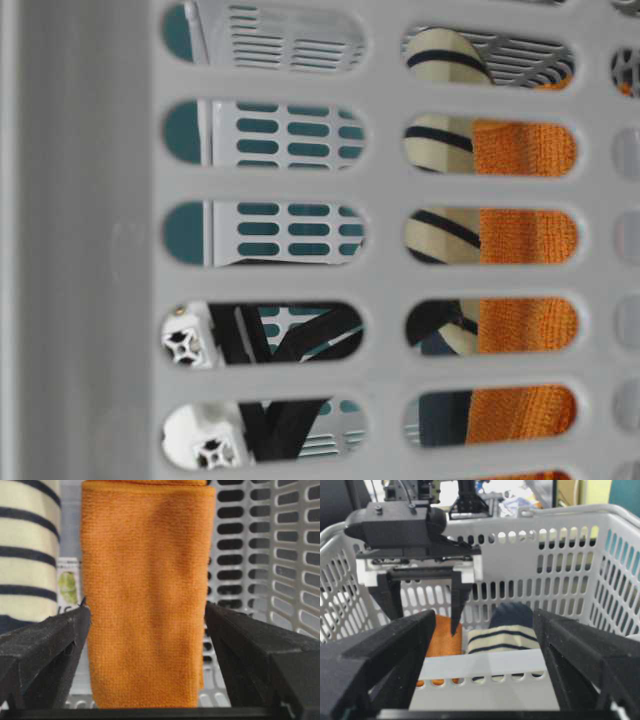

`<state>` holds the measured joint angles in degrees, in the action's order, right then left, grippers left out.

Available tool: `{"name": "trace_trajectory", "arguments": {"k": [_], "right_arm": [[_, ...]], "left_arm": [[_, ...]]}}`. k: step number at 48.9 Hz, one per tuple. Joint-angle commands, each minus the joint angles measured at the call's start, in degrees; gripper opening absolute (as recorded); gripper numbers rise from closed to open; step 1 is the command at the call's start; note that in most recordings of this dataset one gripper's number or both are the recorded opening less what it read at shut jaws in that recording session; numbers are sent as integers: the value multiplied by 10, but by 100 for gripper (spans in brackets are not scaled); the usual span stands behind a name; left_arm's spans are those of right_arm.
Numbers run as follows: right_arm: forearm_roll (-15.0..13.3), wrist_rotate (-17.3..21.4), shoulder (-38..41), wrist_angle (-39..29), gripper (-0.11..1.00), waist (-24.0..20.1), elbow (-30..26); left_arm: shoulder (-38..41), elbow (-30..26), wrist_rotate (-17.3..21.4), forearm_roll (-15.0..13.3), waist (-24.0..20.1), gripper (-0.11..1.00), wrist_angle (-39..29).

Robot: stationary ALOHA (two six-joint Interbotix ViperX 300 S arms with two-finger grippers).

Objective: Pick up the orange cloth from the shopping basket with the left arm.
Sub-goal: 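Lower the open left gripper onto the orange cloth and close it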

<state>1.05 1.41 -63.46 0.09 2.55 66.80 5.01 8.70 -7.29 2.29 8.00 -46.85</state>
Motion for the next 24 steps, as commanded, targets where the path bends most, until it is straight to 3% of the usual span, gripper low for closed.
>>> {"name": "trace_trajectory", "arguments": {"k": [1, 24], "right_arm": [[2, 1, 4, 4, 75, 4, -7], [2, 1, 4, 1, 75, 4, -2]], "left_arm": [[1, -4, -2, 3, 2, 89, 4], [46, 9, -3, 3, 4, 89, 18]]}}
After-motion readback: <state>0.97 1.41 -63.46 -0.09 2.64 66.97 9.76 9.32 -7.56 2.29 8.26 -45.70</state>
